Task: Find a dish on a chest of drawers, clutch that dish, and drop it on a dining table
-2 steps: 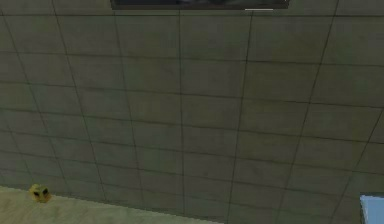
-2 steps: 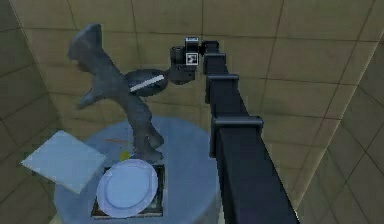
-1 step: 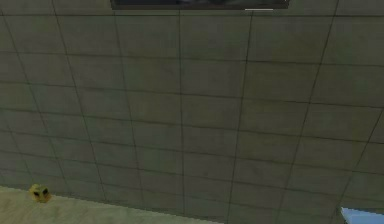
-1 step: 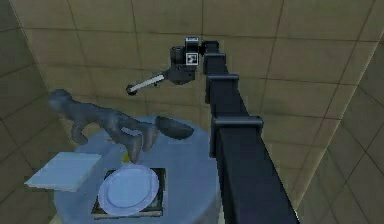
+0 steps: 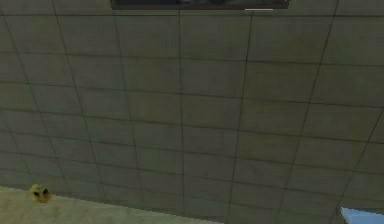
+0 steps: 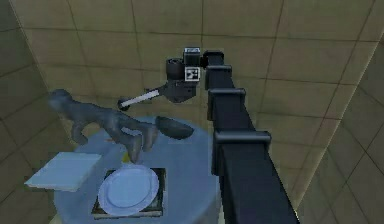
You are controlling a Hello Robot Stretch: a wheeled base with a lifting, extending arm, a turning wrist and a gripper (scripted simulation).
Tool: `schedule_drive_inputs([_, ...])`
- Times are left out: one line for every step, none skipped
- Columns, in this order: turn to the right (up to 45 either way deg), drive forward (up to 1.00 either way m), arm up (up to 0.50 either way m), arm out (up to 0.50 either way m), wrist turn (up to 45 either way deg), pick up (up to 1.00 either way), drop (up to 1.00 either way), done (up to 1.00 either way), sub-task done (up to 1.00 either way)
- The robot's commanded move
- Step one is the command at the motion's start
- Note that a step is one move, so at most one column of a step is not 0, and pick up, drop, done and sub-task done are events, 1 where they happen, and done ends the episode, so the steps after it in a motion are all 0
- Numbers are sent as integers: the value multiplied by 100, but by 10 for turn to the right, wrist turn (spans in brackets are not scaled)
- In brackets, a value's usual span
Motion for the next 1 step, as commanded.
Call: schedule_drive_inputs([0, 0, 0, 0, 0, 0, 0, 100, 0])
